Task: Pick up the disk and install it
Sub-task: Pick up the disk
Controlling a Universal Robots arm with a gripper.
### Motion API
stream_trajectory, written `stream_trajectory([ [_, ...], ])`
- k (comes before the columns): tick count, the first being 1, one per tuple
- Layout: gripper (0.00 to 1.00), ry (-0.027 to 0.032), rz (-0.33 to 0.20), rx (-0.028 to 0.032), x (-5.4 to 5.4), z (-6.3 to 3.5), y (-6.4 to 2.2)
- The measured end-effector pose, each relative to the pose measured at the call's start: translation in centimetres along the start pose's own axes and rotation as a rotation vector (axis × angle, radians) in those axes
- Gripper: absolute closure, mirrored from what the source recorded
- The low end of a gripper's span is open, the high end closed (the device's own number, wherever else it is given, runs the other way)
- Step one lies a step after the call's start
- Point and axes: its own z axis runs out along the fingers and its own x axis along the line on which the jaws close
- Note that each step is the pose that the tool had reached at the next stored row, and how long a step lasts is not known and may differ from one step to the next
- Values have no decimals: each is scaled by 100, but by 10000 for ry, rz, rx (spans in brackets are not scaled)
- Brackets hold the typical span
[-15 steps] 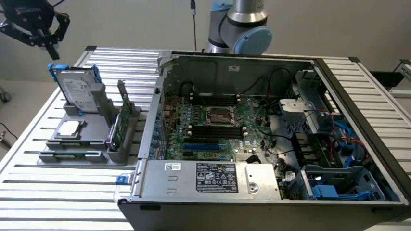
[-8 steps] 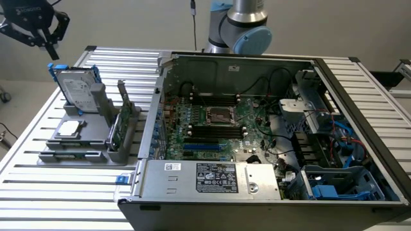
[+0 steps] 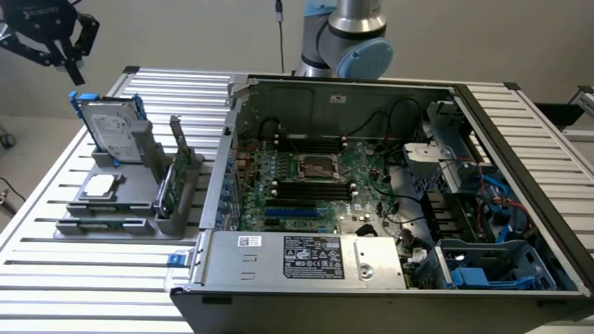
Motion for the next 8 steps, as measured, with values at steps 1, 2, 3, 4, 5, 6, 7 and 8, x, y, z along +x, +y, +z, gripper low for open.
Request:
stream_trajectory([
  [1, 89, 2, -163, 0, 0, -5, 0],
  [2, 89, 5, -329, 0, 0, -10, 0],
  [3, 89, 8, -503, 0, -1, -16, 1],
  [4, 89, 10, -670, -1, -1, -21, 1],
  [5, 89, 11, -837, -2, -1, -27, 1],
  [6, 89, 12, -1005, -3, -1, -34, 1],
  [7, 89, 14, -1172, -5, -1, -41, 1],
  [8, 89, 15, -1346, -6, -2, -48, 2],
])
